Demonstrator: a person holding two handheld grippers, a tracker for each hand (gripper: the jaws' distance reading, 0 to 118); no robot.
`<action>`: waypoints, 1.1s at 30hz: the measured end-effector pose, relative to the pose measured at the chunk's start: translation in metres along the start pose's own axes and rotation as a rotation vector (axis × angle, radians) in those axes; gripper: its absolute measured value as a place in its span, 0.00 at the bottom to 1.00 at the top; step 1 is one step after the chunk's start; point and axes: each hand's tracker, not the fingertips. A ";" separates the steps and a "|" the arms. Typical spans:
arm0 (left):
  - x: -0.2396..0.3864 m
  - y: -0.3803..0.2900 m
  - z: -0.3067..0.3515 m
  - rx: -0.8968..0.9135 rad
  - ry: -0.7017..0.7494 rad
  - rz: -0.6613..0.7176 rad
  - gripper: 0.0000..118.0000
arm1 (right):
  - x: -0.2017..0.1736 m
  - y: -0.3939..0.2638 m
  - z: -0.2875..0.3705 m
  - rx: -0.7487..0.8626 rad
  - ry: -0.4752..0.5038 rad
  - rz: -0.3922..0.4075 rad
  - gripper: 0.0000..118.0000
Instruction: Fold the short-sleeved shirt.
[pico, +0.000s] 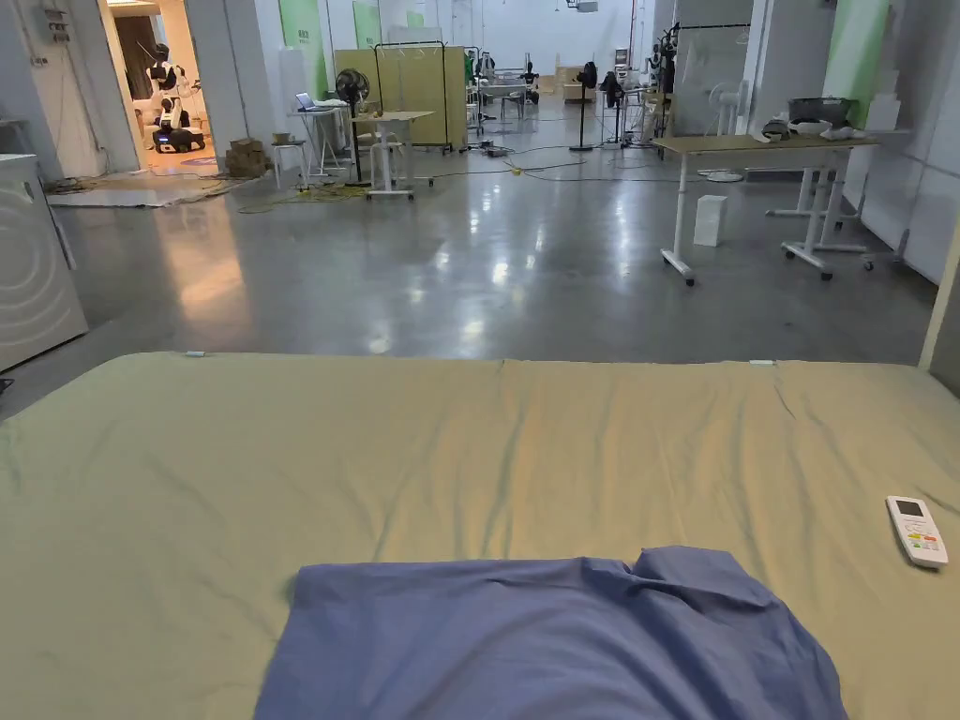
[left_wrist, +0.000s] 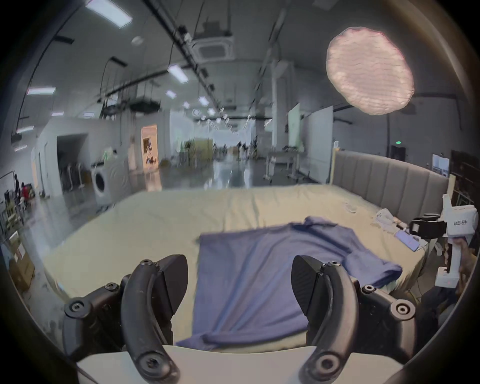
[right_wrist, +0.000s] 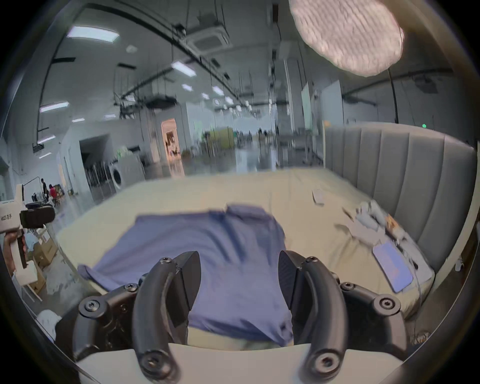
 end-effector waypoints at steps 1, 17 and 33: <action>0.010 0.008 0.003 0.023 -0.005 -0.012 0.70 | -0.008 0.009 0.003 0.023 0.009 0.011 0.56; 0.059 0.022 0.022 0.022 -0.040 -0.063 0.02 | -0.029 0.001 0.021 0.051 0.053 0.026 0.00; -0.016 0.002 0.022 -0.075 0.041 0.237 0.00 | -0.027 -0.004 0.021 0.029 0.052 0.041 0.00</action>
